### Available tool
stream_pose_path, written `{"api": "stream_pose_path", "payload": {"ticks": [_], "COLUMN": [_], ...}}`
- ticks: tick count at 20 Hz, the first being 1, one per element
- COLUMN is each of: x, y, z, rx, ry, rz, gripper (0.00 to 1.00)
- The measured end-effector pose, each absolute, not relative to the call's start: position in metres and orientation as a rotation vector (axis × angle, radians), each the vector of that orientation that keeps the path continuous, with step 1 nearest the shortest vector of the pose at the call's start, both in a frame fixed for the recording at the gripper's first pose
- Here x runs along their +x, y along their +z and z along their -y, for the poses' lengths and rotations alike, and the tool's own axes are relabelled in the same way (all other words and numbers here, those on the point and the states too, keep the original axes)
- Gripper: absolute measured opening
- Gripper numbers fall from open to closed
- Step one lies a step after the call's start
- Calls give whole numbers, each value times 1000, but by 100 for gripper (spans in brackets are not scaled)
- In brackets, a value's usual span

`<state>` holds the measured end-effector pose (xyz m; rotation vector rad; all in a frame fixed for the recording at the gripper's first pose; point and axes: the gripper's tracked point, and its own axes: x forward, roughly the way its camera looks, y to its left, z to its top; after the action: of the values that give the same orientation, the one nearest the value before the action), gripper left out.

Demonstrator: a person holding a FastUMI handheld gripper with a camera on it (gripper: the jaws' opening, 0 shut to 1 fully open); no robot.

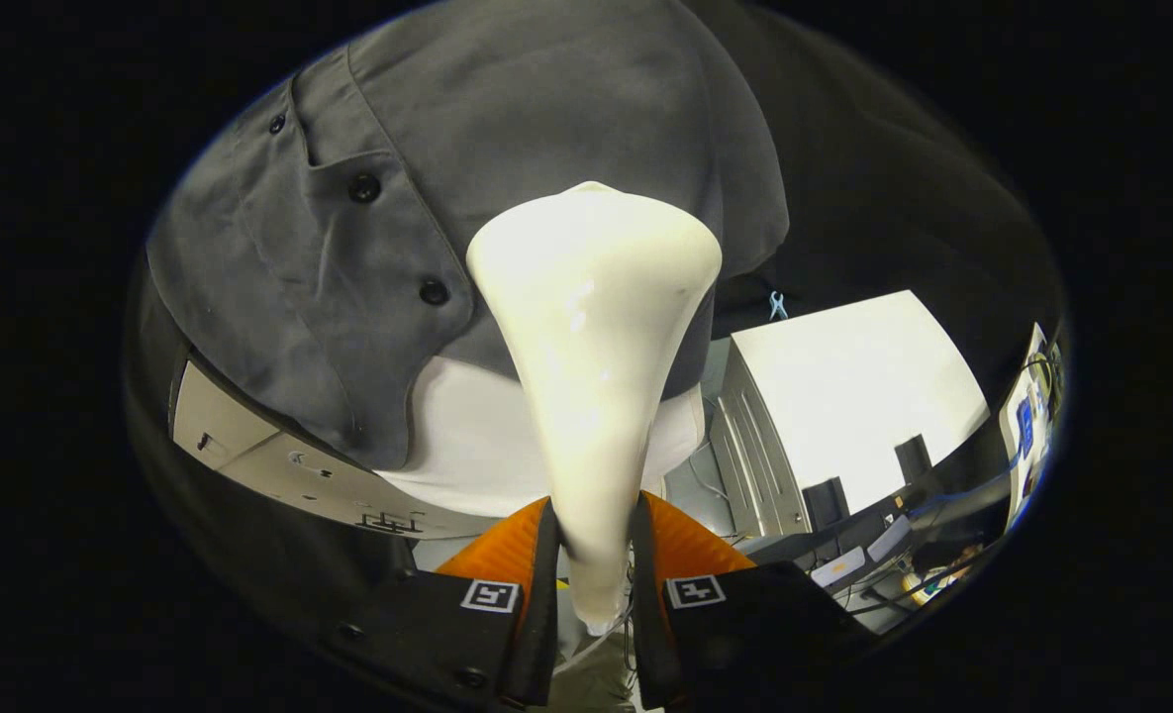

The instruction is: Iron the clothes twice with a garment steamer, once on the left side and once on the right side.

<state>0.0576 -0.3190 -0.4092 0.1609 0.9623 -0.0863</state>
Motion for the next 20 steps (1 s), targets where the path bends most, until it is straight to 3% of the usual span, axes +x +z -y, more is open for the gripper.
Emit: {"api": "stream_pose_path", "payload": {"ticks": [9, 20], "x": [30, 5], "y": [-410, -305], "z": [294, 244], "rx": [165, 180], "ry": [-126, -226], "rz": [-974, -786], "gripper": [40, 40]}}
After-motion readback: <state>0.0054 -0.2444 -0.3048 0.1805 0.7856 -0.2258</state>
